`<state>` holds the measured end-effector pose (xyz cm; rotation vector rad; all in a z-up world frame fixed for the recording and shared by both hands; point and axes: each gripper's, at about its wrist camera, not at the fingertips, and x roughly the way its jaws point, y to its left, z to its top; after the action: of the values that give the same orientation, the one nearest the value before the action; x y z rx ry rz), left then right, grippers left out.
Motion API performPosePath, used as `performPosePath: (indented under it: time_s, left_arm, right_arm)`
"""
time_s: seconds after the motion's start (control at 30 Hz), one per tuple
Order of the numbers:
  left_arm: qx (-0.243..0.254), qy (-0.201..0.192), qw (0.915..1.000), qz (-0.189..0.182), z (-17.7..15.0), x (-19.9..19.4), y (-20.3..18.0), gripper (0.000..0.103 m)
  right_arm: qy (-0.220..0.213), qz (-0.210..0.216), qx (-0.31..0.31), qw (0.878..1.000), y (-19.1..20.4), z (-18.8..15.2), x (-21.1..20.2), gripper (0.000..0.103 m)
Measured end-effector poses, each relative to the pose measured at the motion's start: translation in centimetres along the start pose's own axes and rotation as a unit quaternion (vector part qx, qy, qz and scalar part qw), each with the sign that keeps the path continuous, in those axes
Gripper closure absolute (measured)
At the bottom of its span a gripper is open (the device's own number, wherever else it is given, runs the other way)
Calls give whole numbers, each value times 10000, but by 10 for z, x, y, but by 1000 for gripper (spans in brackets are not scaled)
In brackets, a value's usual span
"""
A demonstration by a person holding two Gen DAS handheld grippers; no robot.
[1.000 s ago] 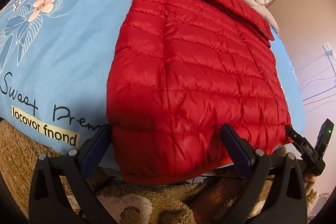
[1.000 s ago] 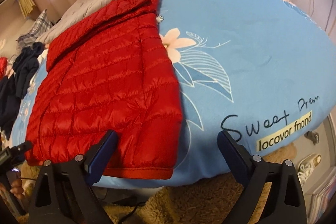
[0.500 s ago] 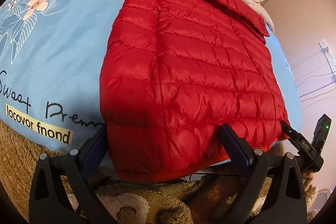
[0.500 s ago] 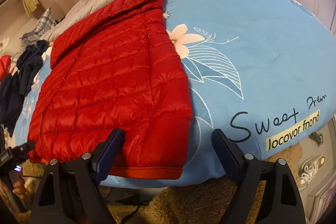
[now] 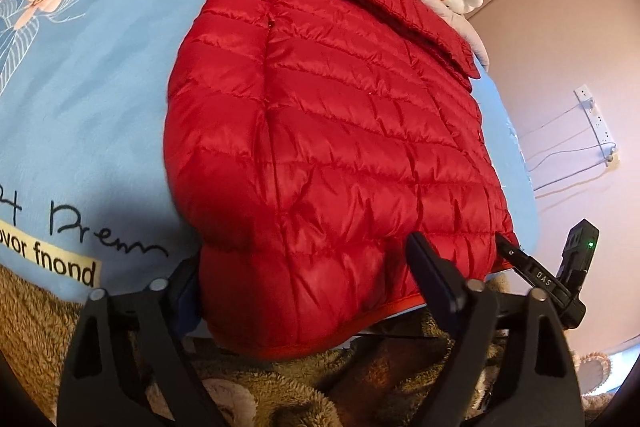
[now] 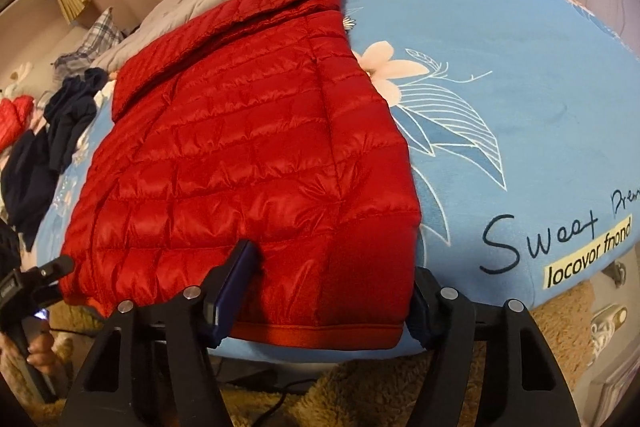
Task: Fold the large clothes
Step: 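Close both tools on the jacket hem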
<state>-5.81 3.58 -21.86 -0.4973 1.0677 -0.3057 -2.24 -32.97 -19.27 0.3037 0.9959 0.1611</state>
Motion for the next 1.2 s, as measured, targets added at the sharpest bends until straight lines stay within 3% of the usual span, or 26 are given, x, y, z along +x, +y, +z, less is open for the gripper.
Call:
performPosePath:
  time_s: [0.33, 0.47, 0.8, 0.87, 0.97, 1.2]
  left_arm:
    - [-27, -38, 10000, -12, 1, 0, 4, 49]
    - [-79, 11, 9999, -147, 1, 2, 6, 75]
    - [-123, 47, 9996, -244, -1, -3, 5, 82]
    - [-52, 35, 9998, -201, -1, -5, 1, 83]
    - [53, -61, 9998, -190, 1, -12, -8, 86]
    - [354, -369, 9985, -203, 6, -39, -24, 88]
  right_arm:
    - [-52, -42, -75, 9999, 4, 0, 2, 39]
    - [-68, -3, -105, 9999, 6, 0, 2, 45]
    - [-100, 101, -211, 9997, 8, 0, 1, 61]
    - [-107, 142, -202, 9996, 8, 0, 0, 68]
    - [-154, 193, -223, 9994, 9, 0, -3, 80]
    - [-464, 276, -391, 9978, 16, 4, -25, 89]
